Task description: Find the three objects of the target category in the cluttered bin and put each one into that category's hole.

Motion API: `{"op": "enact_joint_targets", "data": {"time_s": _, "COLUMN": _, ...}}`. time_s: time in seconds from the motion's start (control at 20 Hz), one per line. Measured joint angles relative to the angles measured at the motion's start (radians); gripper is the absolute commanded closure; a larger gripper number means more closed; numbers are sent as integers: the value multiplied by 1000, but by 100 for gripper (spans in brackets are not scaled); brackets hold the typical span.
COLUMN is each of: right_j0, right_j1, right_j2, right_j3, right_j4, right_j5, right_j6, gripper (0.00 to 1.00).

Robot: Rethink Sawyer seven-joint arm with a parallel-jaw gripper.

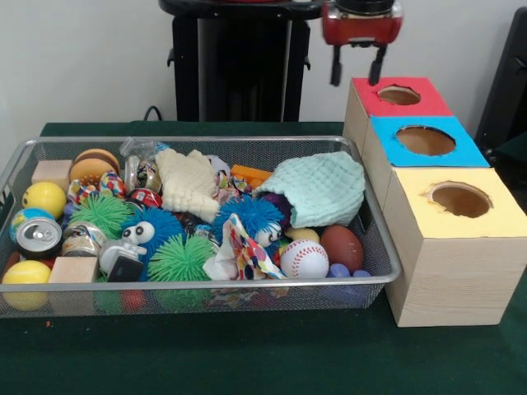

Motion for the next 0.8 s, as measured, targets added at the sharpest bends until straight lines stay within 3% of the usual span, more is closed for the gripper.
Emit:
{"op": "enact_joint_targets", "data": {"time_s": 0.3, "right_j0": -197, "right_j1": -13, "right_j2": 50, "right_j3": -33, "right_j4": -145, "right_j5": 2, "right_j6": -15, "gripper": 0}}
{"op": "enact_joint_targets", "data": {"time_s": 0.45, "right_j0": -313, "right_j1": -6, "right_j2": 110, "right_j3": -76, "right_j4": -214, "right_j5": 5, "right_j6": -36, "gripper": 0}}
{"op": "enact_joint_targets", "data": {"time_s": 0.55, "right_j0": -348, "right_j1": 1, "right_j2": 133, "right_j3": -95, "right_j4": -233, "right_j5": 9, "right_j6": -45, "gripper": 0}}
{"op": "enact_joint_targets", "data": {"time_s": 0.6, "right_j0": -407, "right_j1": 17, "right_j2": 177, "right_j3": -138, "right_j4": -267, "right_j5": 23, "right_j6": -66, "gripper": 0}}
{"op": "enact_joint_targets", "data": {"time_s": 0.8, "right_j0": -466, "right_j1": 41, "right_j2": 236, "right_j3": -198, "right_j4": -302, "right_j5": 52, "right_j6": -98, "gripper": 0}}
